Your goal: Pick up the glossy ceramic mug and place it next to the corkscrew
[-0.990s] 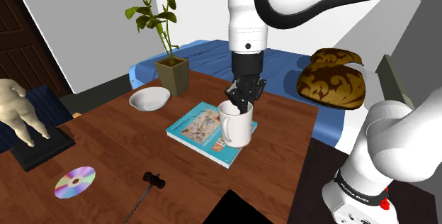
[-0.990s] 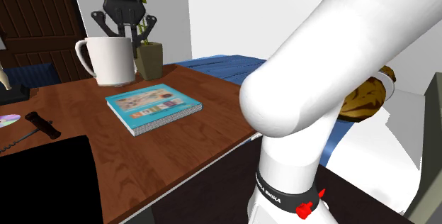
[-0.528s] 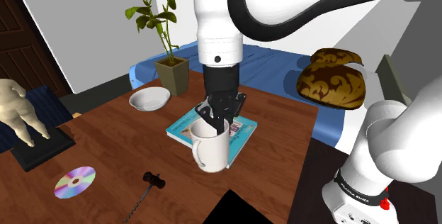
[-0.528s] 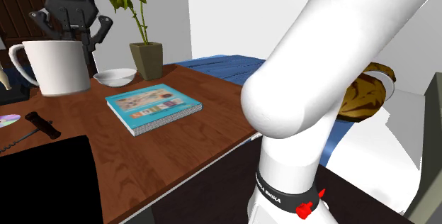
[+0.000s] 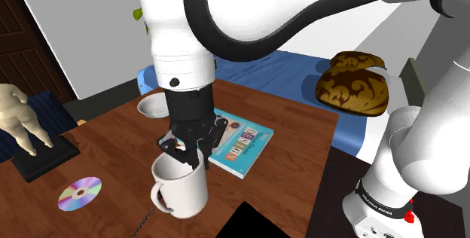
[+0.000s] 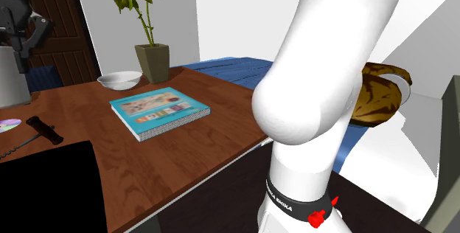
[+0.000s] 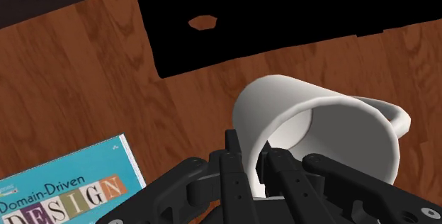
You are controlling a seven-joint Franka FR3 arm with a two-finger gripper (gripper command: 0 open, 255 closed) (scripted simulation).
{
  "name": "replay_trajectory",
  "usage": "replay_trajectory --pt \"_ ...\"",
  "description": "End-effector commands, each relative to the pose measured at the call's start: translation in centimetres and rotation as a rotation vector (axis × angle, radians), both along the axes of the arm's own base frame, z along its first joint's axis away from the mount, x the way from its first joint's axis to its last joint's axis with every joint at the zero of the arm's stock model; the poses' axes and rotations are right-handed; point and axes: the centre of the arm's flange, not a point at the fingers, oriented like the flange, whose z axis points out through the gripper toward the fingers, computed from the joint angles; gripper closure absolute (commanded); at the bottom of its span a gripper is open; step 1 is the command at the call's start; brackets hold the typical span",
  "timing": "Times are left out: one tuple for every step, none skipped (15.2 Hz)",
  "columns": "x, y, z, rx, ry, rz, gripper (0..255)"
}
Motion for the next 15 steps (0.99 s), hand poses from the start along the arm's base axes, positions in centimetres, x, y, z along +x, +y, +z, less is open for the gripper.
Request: replay_trajectory --pt "0.3 2.8 0.1 0.002 0.0 -0.002 255" --pt "0.4 4.1 0.1 0.002 0.0 -0.002 255" --pt "0.4 5.5 0.1 0.002 0.0 -0.002 255" --pt "0.5 6.8 0.1 0.002 0.0 -0.002 255" --pt "0.6 8.1 0.1 0.002 0.0 -0.002 255" --pt "0.7 9.4 0.1 0.002 0.0 -0.002 255" --pt "0.8 10.7 0.1 0.002 0.0 -0.002 255" --pt "0.8 11.6 0.1 0.002 0.0 -0.002 255" --pt "0.8 11.6 -0.4 0.002 0.0 -0.002 255" --pt "0.8 11.6 -1.0 0.002 0.0 -0.002 255" --pt "0.8 11.6 -1.5 0.002 0.0 -0.002 255" --pt "0.8 11.6 -2.0 0.002 0.0 -0.002 255" --pt "0.8 11.6 -2.6 0.002 0.0 -0.002 255" --pt "0.8 11.6 -3.1 0.002 0.0 -0.002 255" --pt "0.8 11.6 -3.6 0.002 0.0 -0.002 255"
